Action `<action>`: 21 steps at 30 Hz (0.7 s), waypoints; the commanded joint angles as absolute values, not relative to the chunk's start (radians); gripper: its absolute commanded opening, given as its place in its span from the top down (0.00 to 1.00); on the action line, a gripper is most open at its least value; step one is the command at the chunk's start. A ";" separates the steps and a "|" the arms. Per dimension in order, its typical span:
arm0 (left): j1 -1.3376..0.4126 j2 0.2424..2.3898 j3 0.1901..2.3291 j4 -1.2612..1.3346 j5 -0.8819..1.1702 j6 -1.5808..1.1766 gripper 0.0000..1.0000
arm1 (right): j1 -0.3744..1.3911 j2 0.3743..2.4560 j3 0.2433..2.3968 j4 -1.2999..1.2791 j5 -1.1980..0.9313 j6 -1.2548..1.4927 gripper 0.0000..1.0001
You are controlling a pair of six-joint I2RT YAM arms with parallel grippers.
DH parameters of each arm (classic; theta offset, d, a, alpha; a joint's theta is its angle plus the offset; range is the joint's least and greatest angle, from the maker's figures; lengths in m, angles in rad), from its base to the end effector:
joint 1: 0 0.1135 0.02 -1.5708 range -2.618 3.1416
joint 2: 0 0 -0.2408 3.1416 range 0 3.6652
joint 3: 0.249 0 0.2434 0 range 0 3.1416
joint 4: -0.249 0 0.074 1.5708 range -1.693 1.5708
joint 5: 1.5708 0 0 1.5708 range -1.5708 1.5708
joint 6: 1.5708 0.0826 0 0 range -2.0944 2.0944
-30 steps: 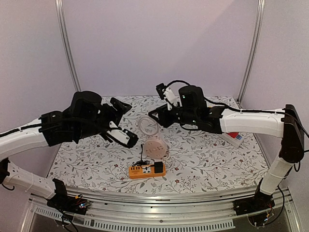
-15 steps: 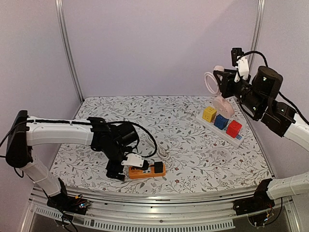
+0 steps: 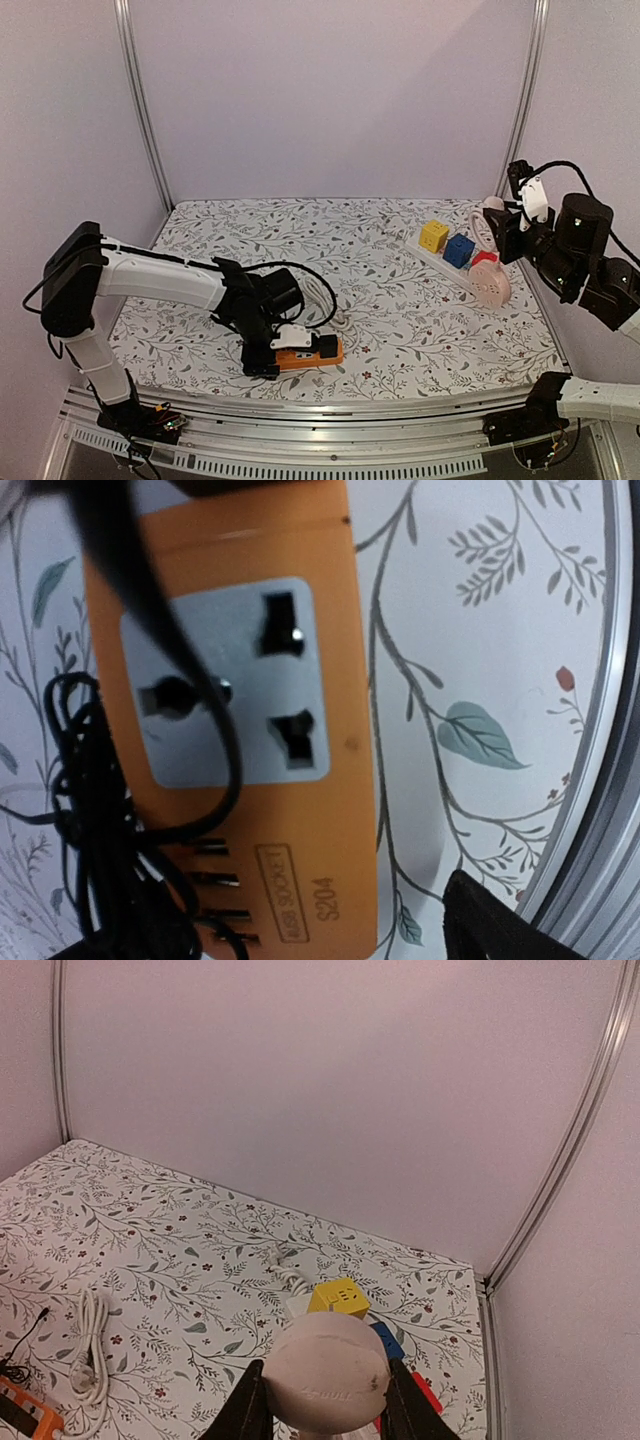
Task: Insert the plug
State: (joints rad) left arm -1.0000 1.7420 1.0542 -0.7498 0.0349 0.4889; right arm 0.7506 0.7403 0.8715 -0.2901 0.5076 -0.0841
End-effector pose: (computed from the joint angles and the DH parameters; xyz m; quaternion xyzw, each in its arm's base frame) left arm 0.1608 -0.2558 0.0922 0.6768 0.7329 -0.0337 0.0600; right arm 0.1828 0.1156 0.3431 -0.1497 0.7394 0.0249 0.6559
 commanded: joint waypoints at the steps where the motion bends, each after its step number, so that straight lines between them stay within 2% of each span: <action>1: -1.010 1.774 1.030 -0.679 0.018 0.451 0.27 | 0.753 0.684 0.870 -0.330 0.531 -0.075 1.00; 4: -1.010 1.779 1.036 -0.671 0.004 0.408 0.57 | 0.753 0.679 0.871 -0.362 0.513 -0.071 1.00; 12: -1.005 1.770 1.013 -0.672 0.037 0.134 0.97 | 0.753 0.706 0.869 -0.363 0.459 -0.075 1.00; 13: -1.005 1.767 1.002 -0.669 0.032 0.097 1.00 | 0.753 0.713 0.870 -0.363 0.448 -0.076 1.00; 18: -1.003 1.762 0.969 -0.658 0.014 -0.083 1.00 | 0.754 0.757 0.872 -0.358 0.389 -0.072 1.00; 21: -1.004 1.770 0.973 -0.668 0.076 -0.178 1.00 | 0.755 0.779 0.871 -0.356 0.367 -0.064 1.00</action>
State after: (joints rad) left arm -1.0008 1.7412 1.0119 -0.6376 0.0372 0.0219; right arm 0.7506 0.7673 0.8646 -0.3977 0.4145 -0.0772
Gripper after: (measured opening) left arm 0.474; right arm 0.306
